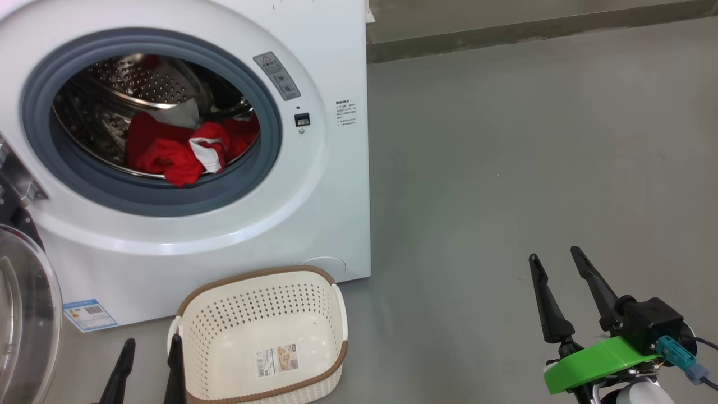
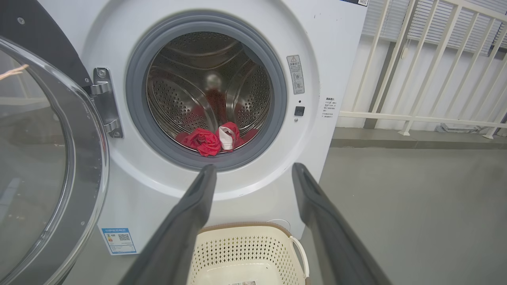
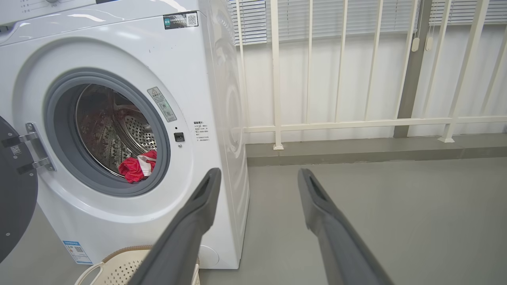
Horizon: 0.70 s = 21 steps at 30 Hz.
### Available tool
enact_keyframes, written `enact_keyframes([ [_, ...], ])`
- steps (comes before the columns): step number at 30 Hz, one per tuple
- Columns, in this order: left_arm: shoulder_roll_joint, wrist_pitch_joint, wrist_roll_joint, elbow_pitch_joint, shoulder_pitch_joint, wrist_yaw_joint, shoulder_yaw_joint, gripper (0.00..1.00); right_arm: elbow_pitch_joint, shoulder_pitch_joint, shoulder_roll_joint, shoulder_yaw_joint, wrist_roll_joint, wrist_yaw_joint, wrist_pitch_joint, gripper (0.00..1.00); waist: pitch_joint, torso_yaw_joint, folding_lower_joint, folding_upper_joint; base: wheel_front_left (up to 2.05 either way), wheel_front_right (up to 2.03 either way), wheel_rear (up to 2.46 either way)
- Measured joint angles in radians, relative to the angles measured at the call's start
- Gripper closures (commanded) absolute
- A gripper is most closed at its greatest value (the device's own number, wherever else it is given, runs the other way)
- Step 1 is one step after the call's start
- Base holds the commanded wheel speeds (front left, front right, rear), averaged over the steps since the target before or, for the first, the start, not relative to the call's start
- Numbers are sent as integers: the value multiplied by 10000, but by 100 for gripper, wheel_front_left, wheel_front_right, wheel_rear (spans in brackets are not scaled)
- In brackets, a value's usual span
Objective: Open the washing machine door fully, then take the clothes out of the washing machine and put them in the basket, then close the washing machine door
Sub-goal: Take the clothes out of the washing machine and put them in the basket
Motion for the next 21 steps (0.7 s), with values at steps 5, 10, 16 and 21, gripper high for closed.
enact_keyframes([
  [5, -151, 0, 25, -10, 0, -144, 123, 0, 13, 0, 2, 4, 2, 0, 0, 0, -34, 10, 0, 0, -17, -53, 70],
  [10, -167, 0, 217, 132, 0, -211, 194, 0, 29, 2, 12, 4, 2, 0, 0, 0, -69, 37, 0, 0, -9, -10, 19],
  [16, -198, 0, 656, 401, -1, -96, 238, 0, 69, 7, 12, 23, 2, 0, 0, 0, -69, 65, 0, 0, 38, -38, 0],
  [21, -207, 0, 723, 485, -5, -92, 316, 0, 121, 120, 12, 44, 2, 0, 0, 0, -97, 68, -1, 0, 116, -116, 0],
])
